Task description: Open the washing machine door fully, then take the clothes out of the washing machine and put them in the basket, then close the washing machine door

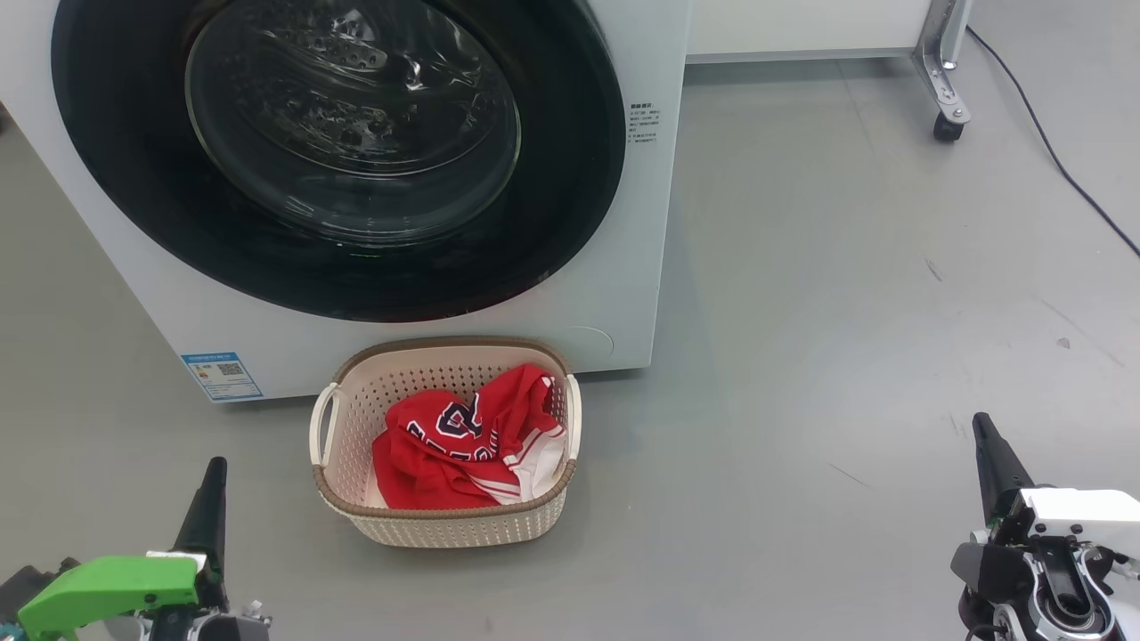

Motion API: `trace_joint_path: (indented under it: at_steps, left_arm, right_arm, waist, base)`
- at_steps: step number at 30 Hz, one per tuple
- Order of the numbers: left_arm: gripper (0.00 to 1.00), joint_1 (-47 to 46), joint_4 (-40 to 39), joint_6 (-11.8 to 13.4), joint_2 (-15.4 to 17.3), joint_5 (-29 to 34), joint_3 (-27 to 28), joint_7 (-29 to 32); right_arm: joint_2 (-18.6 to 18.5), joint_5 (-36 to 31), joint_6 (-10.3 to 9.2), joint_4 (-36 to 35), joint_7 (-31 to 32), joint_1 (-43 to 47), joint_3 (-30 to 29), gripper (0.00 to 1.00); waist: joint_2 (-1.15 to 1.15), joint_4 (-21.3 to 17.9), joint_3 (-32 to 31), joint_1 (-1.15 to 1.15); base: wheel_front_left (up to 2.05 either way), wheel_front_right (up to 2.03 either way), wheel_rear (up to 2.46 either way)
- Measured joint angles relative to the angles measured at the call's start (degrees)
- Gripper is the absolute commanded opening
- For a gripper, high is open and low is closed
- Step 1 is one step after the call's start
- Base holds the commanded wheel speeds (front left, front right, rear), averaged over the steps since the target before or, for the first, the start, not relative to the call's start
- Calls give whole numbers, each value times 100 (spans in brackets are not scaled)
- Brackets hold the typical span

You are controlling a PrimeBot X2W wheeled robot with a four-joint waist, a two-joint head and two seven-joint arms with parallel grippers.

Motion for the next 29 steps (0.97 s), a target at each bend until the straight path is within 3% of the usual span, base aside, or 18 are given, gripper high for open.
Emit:
trace_joint_path:
  at_steps: [29]
  left_arm:
    - [0,-2,-2,0,-3,1,15,1]
  right_arm:
    - [7,-1,0,0,24,-2,-19,0]
  waist:
    - [0,0,1,0]
  base:
    - [0,0,0]
